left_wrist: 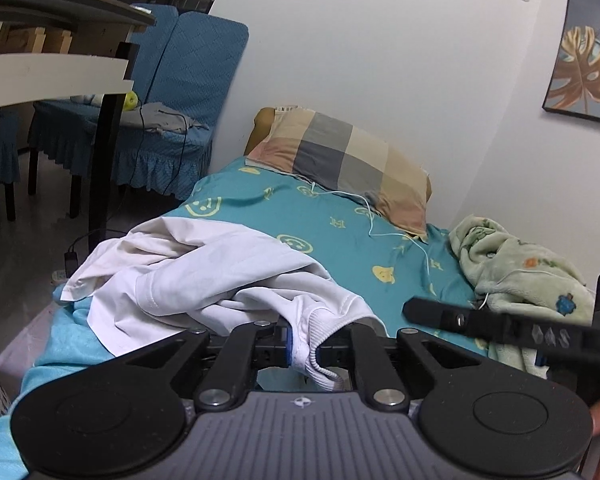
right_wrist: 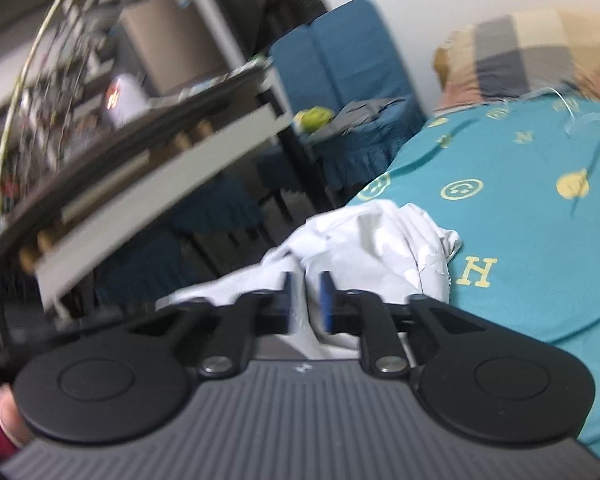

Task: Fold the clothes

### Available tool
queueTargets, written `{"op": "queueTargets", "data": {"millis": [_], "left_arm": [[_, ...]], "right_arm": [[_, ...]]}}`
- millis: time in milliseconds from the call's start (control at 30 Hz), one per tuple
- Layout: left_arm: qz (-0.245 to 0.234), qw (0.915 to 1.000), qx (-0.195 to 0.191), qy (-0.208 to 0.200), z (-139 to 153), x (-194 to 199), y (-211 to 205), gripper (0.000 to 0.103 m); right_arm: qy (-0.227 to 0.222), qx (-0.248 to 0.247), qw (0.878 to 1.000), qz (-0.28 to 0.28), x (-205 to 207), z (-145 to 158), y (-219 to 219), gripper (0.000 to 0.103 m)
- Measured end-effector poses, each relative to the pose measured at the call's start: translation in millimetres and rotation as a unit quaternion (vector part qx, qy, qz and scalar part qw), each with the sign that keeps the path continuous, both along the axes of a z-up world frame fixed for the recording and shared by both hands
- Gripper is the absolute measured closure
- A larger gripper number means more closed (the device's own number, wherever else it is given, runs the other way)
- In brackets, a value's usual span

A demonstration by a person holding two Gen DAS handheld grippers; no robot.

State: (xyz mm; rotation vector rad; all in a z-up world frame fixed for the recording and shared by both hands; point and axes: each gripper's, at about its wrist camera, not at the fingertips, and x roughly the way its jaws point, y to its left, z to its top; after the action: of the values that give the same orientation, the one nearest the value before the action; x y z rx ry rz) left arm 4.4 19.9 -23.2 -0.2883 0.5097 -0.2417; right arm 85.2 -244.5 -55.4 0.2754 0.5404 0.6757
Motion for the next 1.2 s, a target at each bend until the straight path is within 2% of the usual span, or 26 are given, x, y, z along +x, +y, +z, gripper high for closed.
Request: {"op": "queueTargets", "data": {"millis": [33, 67, 100, 200, 267, 333, 433, 467, 600, 667, 900, 1133, 1200], "left_arm": [[0.000, 1.0000, -0.001, 0.001, 0.0, 0.4, 0.4, 0.094], [0.000, 1.0000, -0.002, 0.002, -0.1, 1.1, 0.9, 0.094], [0.000, 1.0000, -0.002, 0.001, 0.4, 0.9, 0.9, 0.094], [0.003, 1.0000, -0.005, 0.002, 0.7, 0.9, 3.1, 0.094], [0.004, 1.0000, -0.005, 0.001, 1.2, 1.7, 4.1, 0.094], [0.004, 1.0000, -0.005, 0.000, 1.9, 3.3, 3.9, 0.094], [0.000, 1.0000, -0.001, 0.002, 1.0, 4.4, 1.3, 0.094], [-0.002, 1.0000, 0.005, 0.002, 0.3, 4.4, -0.4, 0.094], [-0.006, 0.9998, 0.017, 0.007, -2.9, 5.6, -5.2, 0.093], [-0.009, 0.9996, 0.023, 0.010, -4.9, 6.4, -7.9, 0.093], [-0.024, 0.9976, 0.064, 0.013, -14.2, 9.9, -24.0, 0.091], [-0.041, 0.9951, 0.089, 0.005, -17.5, 7.1, -37.7, 0.075], [-0.045, 0.9946, 0.093, 0.003, -18.6, 6.3, -40.6, 0.075]], "right_arm": [[-0.008, -0.016, 1.000, 0.013, -2.0, 1.3, 3.6, 0.058], [-0.012, -0.028, 0.999, 0.027, -3.3, 2.0, 6.8, 0.046], [-0.016, -0.040, 0.998, 0.041, -4.7, 2.7, 9.9, 0.044], [-0.015, -0.090, 0.994, 0.065, -4.3, 0.1, 19.0, 0.044], [-0.009, -0.121, 0.991, 0.063, -1.6, -7.1, 23.0, 0.045], [0.015, -0.131, 0.991, 0.022, 7.3, -16.9, 22.9, 0.046], [0.033, -0.107, 0.993, -0.029, 16.1, -28.7, 17.1, 0.052], [0.039, -0.098, 0.993, -0.045, 19.0, -32.6, 15.1, 0.058], [-0.018, -0.078, 0.993, -0.082, 9.2, -22.8, 14.6, 0.087], [-0.050, -0.062, 0.992, -0.097, 1.0, -14.3, 12.4, 0.092], [-0.099, 0.010, 0.986, -0.133, -13.7, 13.9, -3.8, 0.097], [-0.119, 0.044, 0.980, -0.155, -23.2, 27.0, -15.7, 0.099], [-0.126, 0.054, 0.978, -0.158, -25.9, 31.2, -19.2, 0.099]]}}
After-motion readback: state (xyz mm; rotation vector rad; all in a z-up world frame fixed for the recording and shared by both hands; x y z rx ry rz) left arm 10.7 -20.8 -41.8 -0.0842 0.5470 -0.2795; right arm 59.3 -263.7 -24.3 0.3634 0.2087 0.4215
